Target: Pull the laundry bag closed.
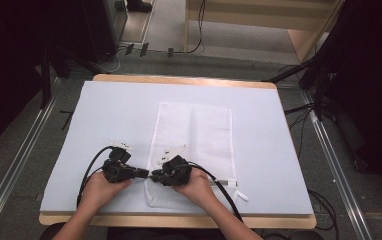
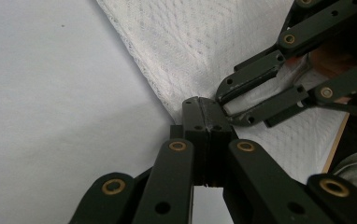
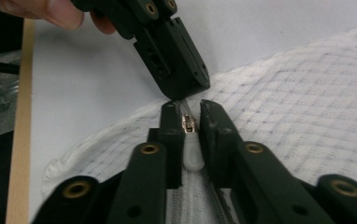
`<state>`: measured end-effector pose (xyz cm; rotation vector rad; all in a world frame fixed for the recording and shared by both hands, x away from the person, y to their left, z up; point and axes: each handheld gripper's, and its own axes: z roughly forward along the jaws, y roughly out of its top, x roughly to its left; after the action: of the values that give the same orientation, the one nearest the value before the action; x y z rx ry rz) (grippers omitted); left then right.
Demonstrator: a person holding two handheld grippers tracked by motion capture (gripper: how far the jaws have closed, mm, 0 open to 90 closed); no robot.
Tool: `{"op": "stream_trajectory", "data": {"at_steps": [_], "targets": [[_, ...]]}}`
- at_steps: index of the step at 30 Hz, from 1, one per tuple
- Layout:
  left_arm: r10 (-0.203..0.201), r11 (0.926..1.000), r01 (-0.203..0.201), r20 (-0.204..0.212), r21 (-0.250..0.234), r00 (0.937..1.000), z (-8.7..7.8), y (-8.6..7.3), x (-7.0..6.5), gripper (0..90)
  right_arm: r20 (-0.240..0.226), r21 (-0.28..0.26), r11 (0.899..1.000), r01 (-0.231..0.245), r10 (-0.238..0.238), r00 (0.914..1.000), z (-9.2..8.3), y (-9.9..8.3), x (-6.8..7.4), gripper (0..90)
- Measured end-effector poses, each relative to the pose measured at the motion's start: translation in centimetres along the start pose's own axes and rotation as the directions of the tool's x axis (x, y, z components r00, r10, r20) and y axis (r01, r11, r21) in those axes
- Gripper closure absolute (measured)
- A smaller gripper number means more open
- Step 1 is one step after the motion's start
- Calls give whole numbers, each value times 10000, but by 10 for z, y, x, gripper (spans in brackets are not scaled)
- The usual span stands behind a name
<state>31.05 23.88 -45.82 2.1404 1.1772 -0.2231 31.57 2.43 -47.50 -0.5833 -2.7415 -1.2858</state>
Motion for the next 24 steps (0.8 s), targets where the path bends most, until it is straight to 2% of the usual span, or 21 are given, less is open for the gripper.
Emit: {"op": "stream_trajectory", "data": {"at_steps": [4, 9, 10, 11, 13, 14, 16, 24], "targets": [[-33, 10000, 33, -56, 15, 10000, 0, 1, -2, 900, 383, -35, 9993, 371, -369, 9986, 1, -1, 5, 844], [25, 10000, -25, 18, -15, 10000, 2, 1, -1, 900, 496, -77, 9995, 317, -312, 9983, 1, -2, 6, 856], [128, 9999, -128, -75, -28, 9999, 2, 0, -2, 900, 439, -55, 9999, 116, -113, 9990, 0, -1, 5, 857], [128, 9999, -128, -75, -28, 9999, 2, 0, -2, 900, 439, -55, 9999, 116, -113, 9990, 0, -1, 5, 857], [291, 9996, -292, -162, -24, 9994, 2, 0, -4, 900, 151, -7, 9997, -245, 245, 9996, 0, 0, 1, 860], [352, 9994, -352, -194, -1, 9992, 3, 0, -5, 900, 65, 56, 9996, -274, 274, 9996, -1, 0, 0, 862], [382, 9993, -382, -264, -9, 9989, 3, 0, -6, 900, 142, 160, 9998, -85, 83, 9999, -1, 2, 2, 864], [483, 9988, -483, -340, 3, 9983, 3, 0, -7, 900, 132, 510, 9986, -112, 105, 9999, -5, 4, 1, 871]]}}
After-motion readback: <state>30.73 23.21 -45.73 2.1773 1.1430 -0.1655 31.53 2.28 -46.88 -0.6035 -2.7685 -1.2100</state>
